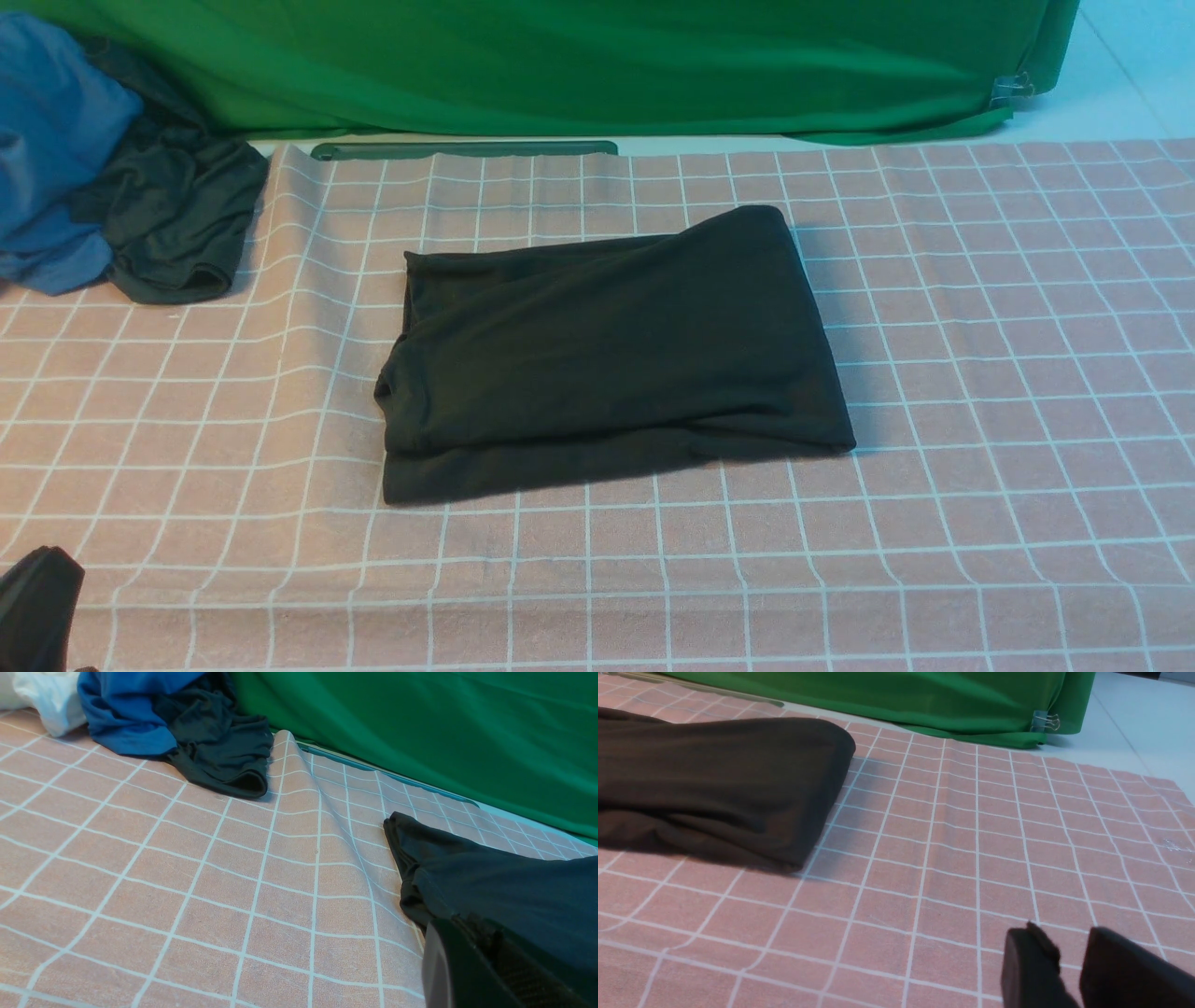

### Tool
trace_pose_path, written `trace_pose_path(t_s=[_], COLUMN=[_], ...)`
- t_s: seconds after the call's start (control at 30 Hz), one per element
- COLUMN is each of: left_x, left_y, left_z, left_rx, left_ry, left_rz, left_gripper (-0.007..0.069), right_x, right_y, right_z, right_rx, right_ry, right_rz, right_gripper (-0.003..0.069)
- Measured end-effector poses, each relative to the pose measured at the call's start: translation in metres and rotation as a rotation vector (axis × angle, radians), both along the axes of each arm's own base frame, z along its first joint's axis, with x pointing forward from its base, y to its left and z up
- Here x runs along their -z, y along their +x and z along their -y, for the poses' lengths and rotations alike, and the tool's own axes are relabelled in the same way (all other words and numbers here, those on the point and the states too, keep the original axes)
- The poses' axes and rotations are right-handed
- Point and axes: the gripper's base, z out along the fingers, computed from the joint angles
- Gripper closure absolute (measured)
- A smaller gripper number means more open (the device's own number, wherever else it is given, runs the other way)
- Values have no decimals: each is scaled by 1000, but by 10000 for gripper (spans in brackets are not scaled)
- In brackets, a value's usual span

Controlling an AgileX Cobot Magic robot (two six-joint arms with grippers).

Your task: Fold a long-sleeved shirt over a pink coffee tablecloth.

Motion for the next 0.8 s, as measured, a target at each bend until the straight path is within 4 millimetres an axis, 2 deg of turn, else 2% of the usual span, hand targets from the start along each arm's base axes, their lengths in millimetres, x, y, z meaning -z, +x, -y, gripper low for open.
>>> trace_pose_path(t_s=[0.8], left_x=[0], left_y=[0], left_z=[0], left_rx=[0], left_ry=[1], left_rz=[0], left_gripper=[610], right_x=[0], right_y=[0], right_z=[0], right_rx=[0], right_ry=[0], right_rz=[0], right_gripper=[422])
